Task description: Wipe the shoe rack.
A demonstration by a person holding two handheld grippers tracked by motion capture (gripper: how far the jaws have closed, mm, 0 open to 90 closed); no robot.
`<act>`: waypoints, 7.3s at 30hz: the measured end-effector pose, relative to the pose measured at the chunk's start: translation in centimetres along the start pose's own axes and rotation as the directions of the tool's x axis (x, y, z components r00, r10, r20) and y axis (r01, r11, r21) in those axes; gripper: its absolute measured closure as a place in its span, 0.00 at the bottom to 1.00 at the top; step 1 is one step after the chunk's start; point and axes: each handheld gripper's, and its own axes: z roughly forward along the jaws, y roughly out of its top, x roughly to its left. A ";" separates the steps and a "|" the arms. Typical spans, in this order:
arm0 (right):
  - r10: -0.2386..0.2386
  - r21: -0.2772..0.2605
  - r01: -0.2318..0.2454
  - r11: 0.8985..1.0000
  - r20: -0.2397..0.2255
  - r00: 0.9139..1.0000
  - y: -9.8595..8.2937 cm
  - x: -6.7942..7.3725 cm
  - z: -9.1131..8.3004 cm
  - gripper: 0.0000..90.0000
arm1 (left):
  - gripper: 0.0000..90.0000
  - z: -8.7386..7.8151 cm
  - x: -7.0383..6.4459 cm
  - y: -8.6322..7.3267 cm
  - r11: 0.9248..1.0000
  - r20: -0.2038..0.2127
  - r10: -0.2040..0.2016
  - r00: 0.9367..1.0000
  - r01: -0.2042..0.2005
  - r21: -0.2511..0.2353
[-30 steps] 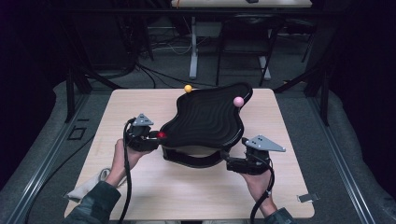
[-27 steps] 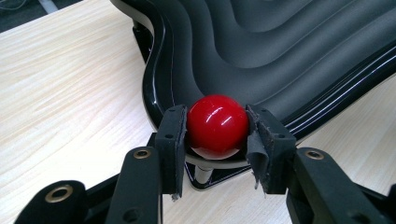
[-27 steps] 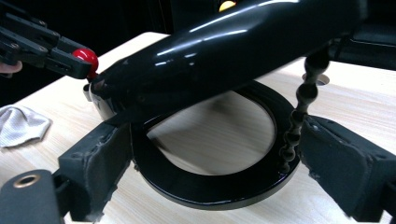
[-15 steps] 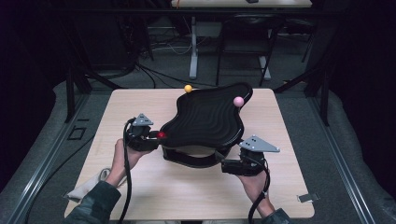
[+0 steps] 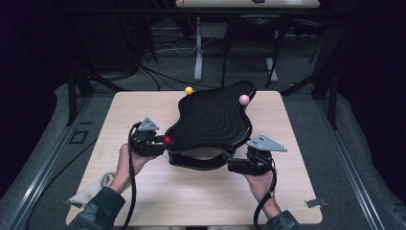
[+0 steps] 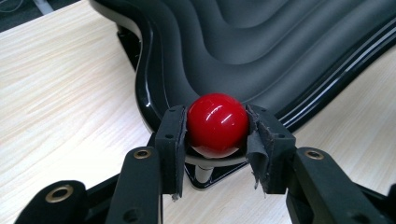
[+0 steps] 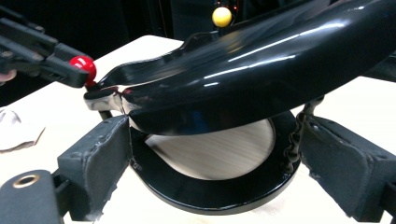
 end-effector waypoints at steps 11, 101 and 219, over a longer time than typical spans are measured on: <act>0.055 0.004 -0.055 0.998 0.059 0.997 0.2 -1.5 2.1 0.11 | 0.67 0.2 -2.0 -0.2 1.000 0.037 0.011 0.999 -0.010 -0.013; -0.056 0.118 0.060 0.991 -0.032 0.998 0.5 4.0 1.6 0.36 | 0.10 4.3 -5.8 -0.3 0.980 -0.139 -0.177 0.974 0.161 -0.120; -0.034 0.219 0.015 0.976 0.080 0.996 -0.1 -4.8 0.7 0.10 | 0.16 -1.6 0.2 -2.5 0.993 -0.147 -0.116 0.982 0.116 -0.008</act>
